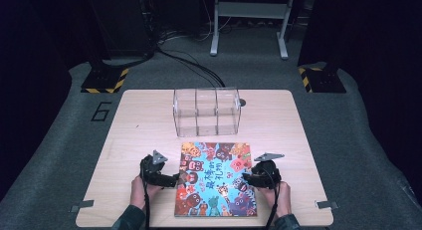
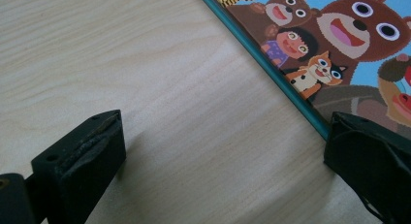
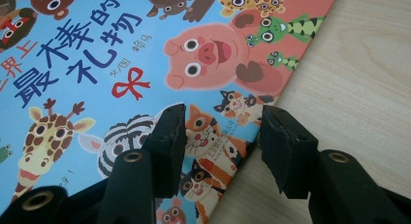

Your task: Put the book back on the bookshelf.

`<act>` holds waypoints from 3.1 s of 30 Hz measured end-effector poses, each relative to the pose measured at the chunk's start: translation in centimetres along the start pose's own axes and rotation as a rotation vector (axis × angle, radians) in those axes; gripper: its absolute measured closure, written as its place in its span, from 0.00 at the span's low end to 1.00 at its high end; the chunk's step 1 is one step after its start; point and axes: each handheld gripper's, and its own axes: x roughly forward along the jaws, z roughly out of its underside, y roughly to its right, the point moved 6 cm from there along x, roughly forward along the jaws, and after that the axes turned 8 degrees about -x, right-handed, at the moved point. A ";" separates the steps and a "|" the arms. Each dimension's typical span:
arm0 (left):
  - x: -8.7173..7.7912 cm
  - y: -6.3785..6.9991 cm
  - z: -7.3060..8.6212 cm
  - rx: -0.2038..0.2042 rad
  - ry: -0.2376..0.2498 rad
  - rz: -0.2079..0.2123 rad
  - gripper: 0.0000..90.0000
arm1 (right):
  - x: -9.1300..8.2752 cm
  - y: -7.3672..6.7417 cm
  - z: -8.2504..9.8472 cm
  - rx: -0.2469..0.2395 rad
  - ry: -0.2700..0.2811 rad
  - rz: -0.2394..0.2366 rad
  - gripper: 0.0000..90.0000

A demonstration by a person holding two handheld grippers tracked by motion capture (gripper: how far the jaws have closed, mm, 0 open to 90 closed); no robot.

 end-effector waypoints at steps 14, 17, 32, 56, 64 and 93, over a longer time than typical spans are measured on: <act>0.2 0.0 -0.6 -0.022 0.006 0.018 0.07 | -0.3 0.1 0.5 0.059 0.029 -0.017 0.61; 0.2 -0.1 -0.6 -0.019 0.005 0.017 0.07 | -0.4 0.4 0.5 0.085 0.035 -0.046 0.61; 0.7 -0.1 -1.1 -0.014 0.004 0.013 0.07 | -1.0 0.3 0.9 0.150 0.027 -0.091 0.61; 1.4 0.2 -2.2 -0.016 -0.046 0.012 0.08 | -1.2 0.2 1.0 0.136 -0.114 -0.037 0.59; 1.7 -0.1 -2.3 -0.040 -0.013 0.020 0.05 | -1.6 -0.5 1.3 0.123 -0.160 -0.040 0.53; -5.8 5.4 6.8 0.026 0.048 0.180 0.00 | 5.0 3.0 -6.9 -0.177 -0.056 0.060 0.40</act>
